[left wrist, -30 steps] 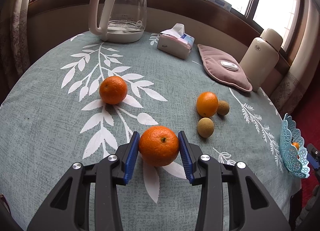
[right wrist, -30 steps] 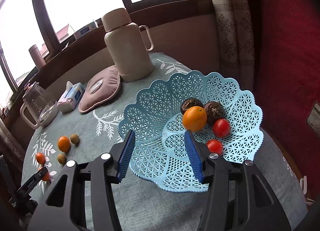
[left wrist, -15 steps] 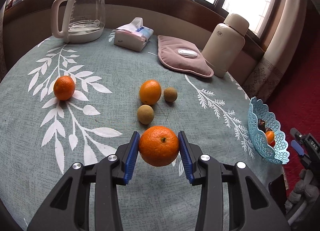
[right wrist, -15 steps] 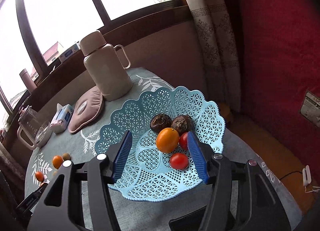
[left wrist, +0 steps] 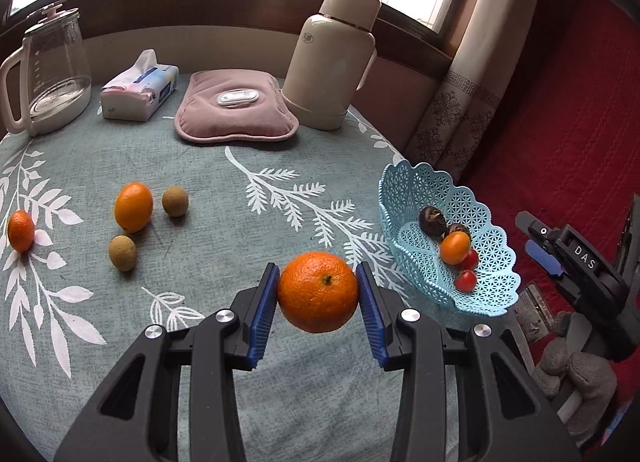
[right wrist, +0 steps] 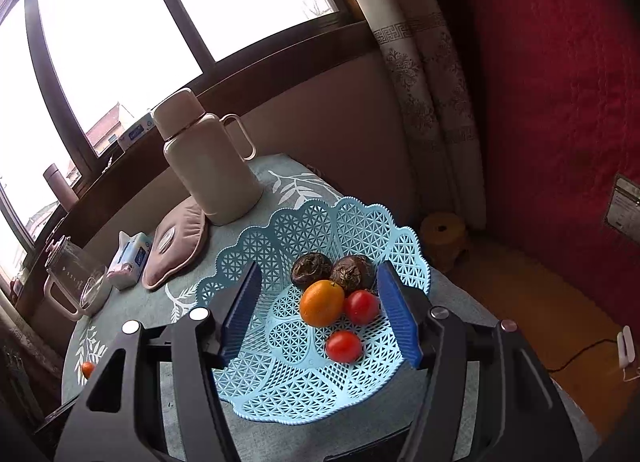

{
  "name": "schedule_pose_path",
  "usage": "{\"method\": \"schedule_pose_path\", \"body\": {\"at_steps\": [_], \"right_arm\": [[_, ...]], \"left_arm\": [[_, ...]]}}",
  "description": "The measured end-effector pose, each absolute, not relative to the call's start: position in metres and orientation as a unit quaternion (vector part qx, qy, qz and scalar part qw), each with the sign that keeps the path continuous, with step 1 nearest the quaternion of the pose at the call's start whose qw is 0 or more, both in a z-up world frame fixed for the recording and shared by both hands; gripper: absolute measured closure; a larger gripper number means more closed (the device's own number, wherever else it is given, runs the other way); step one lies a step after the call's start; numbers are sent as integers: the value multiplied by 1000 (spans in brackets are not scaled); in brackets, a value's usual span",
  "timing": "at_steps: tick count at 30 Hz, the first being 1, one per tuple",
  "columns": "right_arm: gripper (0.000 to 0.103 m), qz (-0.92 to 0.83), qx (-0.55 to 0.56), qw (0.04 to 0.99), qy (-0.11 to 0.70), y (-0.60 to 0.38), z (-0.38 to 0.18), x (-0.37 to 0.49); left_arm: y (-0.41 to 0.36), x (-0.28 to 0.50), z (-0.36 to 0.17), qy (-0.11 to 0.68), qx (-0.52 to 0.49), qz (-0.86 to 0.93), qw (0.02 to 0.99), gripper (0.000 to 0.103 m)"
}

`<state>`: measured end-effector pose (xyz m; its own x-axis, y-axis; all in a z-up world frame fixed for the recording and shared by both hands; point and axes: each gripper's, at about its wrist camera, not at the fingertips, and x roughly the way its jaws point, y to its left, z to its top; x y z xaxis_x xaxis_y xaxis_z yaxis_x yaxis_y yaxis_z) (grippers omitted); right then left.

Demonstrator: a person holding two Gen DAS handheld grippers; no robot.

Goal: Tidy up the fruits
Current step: 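Lower the orange into the blue basket and open the left tool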

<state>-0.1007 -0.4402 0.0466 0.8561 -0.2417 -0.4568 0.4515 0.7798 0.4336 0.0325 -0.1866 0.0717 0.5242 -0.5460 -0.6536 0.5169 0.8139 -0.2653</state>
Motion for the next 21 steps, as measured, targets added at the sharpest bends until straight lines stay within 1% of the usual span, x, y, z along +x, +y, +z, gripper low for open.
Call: {"method": "schedule_pose_path", "body": {"at_steps": [7,15,16,17,18,19,21], "right_arm": [[41,-192,287,920,183,-452,49,-106],[41,-195,299,916,181,-460,49,-109],[41,-195,300,916,181,-461,49,-109],[41,-195,301,916,181,-462,48,-109],[41,-196,302,915,182,-462,48,-109],[41,-196,303,915,182,-463,48,-109],[41,-197,305,914,182,-464,47,-109]], "left_arm": [[-233,29,77,375,2,-341,862,63],[-273,24,72,372,20,-374,849,62],[-276,23,72,370,20,-379,848,59],[-278,21,73,366,20,-383,848,47],[-279,20,74,361,20,-385,849,39],[-279,18,75,354,19,-386,852,34],[-278,17,75,349,22,-388,853,33]]}}
